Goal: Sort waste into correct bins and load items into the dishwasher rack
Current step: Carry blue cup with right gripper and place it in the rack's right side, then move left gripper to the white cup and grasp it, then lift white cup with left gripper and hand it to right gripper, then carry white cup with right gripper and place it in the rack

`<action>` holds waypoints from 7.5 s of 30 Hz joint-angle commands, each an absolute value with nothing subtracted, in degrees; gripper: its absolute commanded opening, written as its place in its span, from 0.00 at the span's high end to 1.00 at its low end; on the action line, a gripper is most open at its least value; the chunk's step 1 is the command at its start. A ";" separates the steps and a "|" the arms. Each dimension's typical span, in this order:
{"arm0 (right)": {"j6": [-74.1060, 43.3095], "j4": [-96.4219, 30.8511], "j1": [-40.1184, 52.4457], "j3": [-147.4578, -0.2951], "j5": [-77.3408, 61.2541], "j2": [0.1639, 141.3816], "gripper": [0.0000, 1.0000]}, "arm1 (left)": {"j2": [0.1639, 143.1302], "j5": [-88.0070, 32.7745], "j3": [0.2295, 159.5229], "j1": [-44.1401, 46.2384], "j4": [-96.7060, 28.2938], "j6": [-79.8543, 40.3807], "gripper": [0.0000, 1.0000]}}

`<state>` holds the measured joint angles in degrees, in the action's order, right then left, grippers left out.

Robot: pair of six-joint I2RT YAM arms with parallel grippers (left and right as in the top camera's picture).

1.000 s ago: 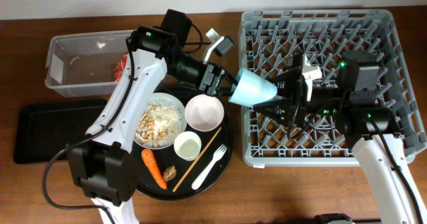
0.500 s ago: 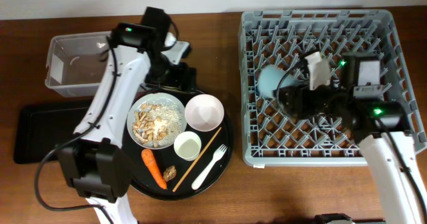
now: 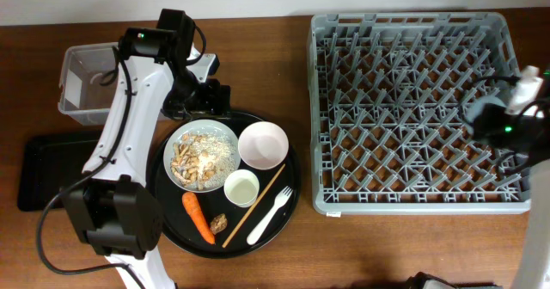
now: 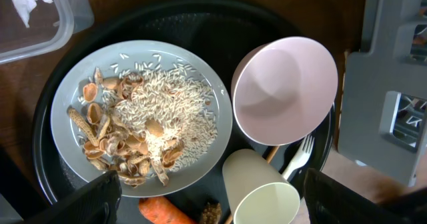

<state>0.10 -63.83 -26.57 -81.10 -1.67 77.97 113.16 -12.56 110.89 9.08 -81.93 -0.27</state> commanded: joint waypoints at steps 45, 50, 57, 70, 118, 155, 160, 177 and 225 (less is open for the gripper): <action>-5.04 -66.13 -34.52 -81.54 0.25 94.67 0.20 | 113.45 -11.99 111.48 8.97 -82.81 -0.84 0.13; -4.99 -66.08 -34.52 -81.67 -6.48 94.41 0.20 | 113.45 -11.94 111.48 8.97 -83.05 -0.82 0.13; 4.89 -67.44 -30.06 -86.80 -30.33 88.12 0.20 | 113.47 -11.97 111.48 8.99 -85.82 -0.84 0.01; 5.54 -74.04 -4.08 -87.33 -14.74 83.53 0.18 | 111.77 -5.10 106.06 18.06 -96.75 -4.84 0.02; 5.58 -76.53 -5.28 -87.29 -12.86 83.64 0.10 | 94.54 -9.67 73.56 17.67 -65.14 -15.49 1.00; 45.60 -70.06 6.50 -87.29 -75.05 83.74 0.11 | 95.90 -76.64 87.37 19.51 -39.16 0.64 1.00; 45.41 -70.06 6.79 -87.29 -74.43 83.74 0.22 | 95.90 -76.62 87.37 19.44 -38.98 0.67 1.00; 44.53 -70.48 6.68 -87.29 -71.11 83.72 0.29 | 95.90 -75.16 87.37 19.33 -39.00 0.40 1.00; -1.19 -63.57 -21.08 -91.46 1.78 102.69 0.51 | 95.90 -42.15 87.37 14.09 -59.07 4.43 0.54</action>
<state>-0.23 -63.83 -20.86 -90.61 1.06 101.19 95.55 -42.52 87.02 14.02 -58.98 3.07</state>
